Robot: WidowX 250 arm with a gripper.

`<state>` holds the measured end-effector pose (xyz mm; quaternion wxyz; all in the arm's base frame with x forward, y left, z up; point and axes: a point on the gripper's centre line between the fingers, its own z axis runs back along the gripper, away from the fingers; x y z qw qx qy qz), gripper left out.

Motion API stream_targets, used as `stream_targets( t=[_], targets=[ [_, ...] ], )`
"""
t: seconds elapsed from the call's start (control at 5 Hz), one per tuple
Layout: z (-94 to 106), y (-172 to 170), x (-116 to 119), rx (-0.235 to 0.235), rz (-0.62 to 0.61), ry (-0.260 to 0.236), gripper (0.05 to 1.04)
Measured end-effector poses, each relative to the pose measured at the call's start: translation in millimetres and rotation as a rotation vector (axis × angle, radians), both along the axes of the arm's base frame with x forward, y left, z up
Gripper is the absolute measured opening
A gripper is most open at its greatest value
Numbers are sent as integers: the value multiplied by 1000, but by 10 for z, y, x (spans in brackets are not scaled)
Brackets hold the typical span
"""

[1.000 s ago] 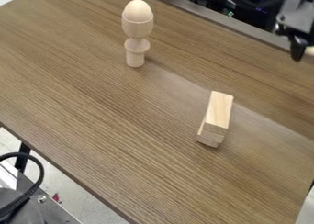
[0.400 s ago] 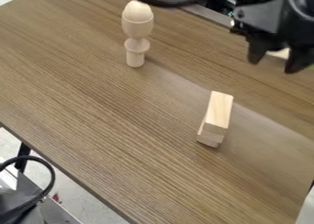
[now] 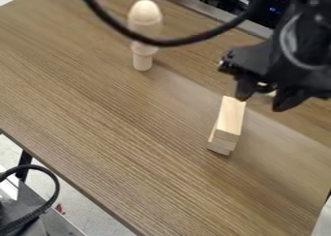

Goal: Put the small block on top of the rectangle block

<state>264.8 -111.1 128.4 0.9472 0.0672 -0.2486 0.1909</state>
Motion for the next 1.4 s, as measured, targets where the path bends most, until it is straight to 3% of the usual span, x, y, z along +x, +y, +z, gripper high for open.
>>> stream_targets(
  t=[0.2,0.4,0.6,1.4],
  targets=[
    [-128,39,-41,-34,6,33,531],
    [-177,135,-50,-93,1,48,531],
    [-209,170,-35,-118,-32,48,531],
    [-484,142,-2,-137,-99,74,531]
  ],
)
